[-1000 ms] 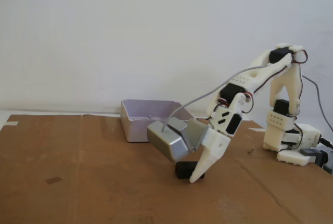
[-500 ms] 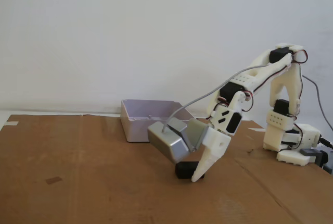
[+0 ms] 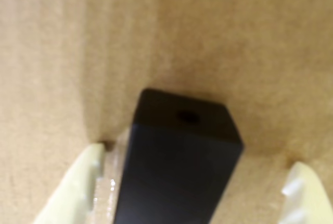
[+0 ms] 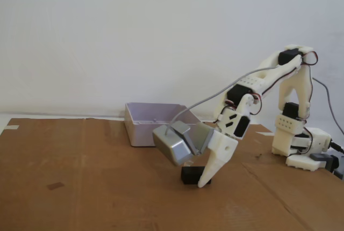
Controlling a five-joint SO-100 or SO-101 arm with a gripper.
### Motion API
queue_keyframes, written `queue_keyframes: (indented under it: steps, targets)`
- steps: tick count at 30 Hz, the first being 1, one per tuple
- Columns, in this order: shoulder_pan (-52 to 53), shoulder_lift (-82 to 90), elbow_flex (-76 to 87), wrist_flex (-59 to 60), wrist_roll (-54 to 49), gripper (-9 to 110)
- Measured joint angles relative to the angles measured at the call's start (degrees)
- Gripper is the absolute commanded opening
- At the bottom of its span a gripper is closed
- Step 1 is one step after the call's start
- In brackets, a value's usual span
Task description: Grasp a block and put it in the box.
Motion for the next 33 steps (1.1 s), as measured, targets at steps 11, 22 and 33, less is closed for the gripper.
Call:
queue_keyframes:
  steps: [11, 22, 33]
  targets:
    - [0.0, 0.0, 0.0, 0.1, 0.0, 32]
    - [1.5, 0.3, -0.8, 0.5, 0.0, 9]
    - [1.5, 0.3, -0.8, 0.5, 0.1, 9]
